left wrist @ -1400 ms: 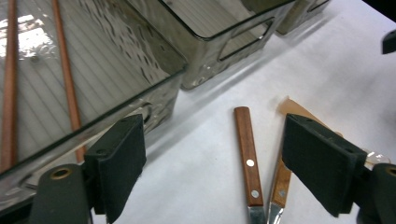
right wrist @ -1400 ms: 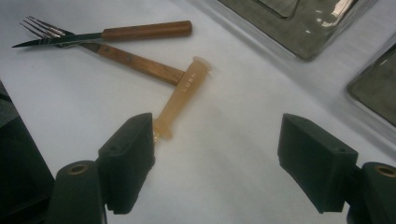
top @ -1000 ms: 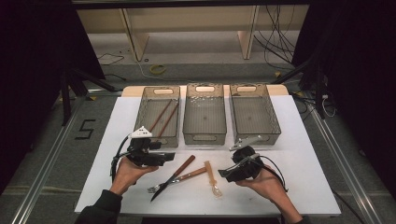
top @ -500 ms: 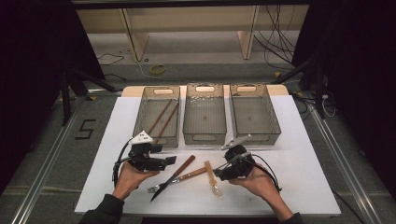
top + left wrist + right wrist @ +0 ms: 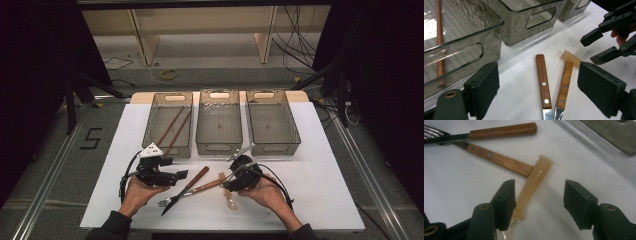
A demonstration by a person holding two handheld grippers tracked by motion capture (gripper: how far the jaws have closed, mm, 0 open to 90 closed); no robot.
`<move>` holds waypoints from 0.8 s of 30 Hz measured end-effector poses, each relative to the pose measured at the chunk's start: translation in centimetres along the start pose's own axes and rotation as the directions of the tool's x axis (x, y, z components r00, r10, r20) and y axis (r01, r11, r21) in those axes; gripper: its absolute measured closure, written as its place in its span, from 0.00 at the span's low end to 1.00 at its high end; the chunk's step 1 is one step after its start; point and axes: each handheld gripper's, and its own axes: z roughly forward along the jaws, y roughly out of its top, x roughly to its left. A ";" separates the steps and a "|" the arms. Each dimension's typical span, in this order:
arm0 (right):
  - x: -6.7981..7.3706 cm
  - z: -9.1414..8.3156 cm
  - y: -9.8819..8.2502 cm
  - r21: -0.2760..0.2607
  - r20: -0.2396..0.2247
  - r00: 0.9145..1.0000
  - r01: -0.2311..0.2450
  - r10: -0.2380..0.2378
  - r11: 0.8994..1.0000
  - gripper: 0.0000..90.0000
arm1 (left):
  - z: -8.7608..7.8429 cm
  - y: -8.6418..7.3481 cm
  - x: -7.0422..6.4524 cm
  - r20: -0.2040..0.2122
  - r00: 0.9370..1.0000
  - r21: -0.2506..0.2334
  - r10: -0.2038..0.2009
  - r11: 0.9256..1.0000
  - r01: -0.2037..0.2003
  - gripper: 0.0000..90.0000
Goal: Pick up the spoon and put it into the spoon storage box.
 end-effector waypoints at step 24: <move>1.4 2.5 0.9 0.126 0.033 0.998 0.052 -0.056 0.991 0.68 | -0.3 -0.5 -0.3 -0.002 1.000 0.002 0.017 1.000 -0.017 0.19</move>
